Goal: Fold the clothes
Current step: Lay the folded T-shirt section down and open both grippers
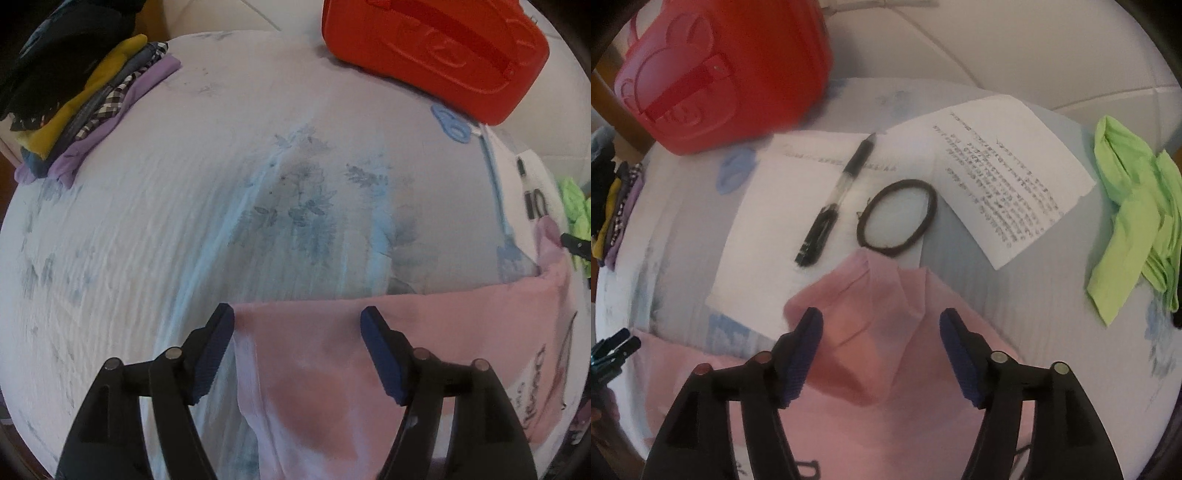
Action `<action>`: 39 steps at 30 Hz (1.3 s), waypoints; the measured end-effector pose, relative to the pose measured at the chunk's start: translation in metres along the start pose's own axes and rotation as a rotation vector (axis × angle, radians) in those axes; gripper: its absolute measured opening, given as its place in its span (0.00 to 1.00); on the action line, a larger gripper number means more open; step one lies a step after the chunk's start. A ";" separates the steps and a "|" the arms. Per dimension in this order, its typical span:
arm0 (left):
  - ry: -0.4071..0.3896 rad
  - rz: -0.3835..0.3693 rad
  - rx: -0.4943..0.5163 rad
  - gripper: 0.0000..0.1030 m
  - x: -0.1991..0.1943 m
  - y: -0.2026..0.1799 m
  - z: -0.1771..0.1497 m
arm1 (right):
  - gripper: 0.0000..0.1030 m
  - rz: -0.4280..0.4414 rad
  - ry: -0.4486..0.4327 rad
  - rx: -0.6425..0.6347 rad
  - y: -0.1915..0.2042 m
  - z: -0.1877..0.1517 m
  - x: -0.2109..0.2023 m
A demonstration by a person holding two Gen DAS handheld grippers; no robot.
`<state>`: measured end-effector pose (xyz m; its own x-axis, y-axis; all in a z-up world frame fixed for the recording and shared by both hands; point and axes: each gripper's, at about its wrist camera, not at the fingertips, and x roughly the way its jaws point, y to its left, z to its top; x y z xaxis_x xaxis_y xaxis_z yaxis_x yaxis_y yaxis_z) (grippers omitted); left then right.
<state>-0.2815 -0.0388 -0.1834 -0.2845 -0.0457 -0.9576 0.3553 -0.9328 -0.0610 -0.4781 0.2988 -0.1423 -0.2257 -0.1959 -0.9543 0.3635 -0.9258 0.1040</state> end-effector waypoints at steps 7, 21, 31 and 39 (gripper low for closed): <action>-0.010 0.031 0.014 0.47 0.003 -0.007 0.001 | 0.74 -0.089 0.001 -0.098 0.014 0.004 0.021; -0.430 0.050 0.046 0.07 -0.121 -0.019 -0.087 | 0.04 0.229 -0.309 0.098 -0.080 -0.112 -0.098; -0.247 0.030 0.008 0.13 -0.109 -0.028 -0.195 | 0.31 0.255 -0.177 0.134 -0.116 -0.250 -0.075; -0.315 -0.077 -0.137 0.73 -0.159 -0.011 -0.185 | 0.44 0.258 -0.202 0.181 -0.134 -0.233 -0.102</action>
<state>-0.0751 0.0446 -0.0832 -0.5684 -0.1056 -0.8159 0.4320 -0.8823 -0.1868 -0.2936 0.5178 -0.1242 -0.3283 -0.4733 -0.8174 0.2704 -0.8763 0.3988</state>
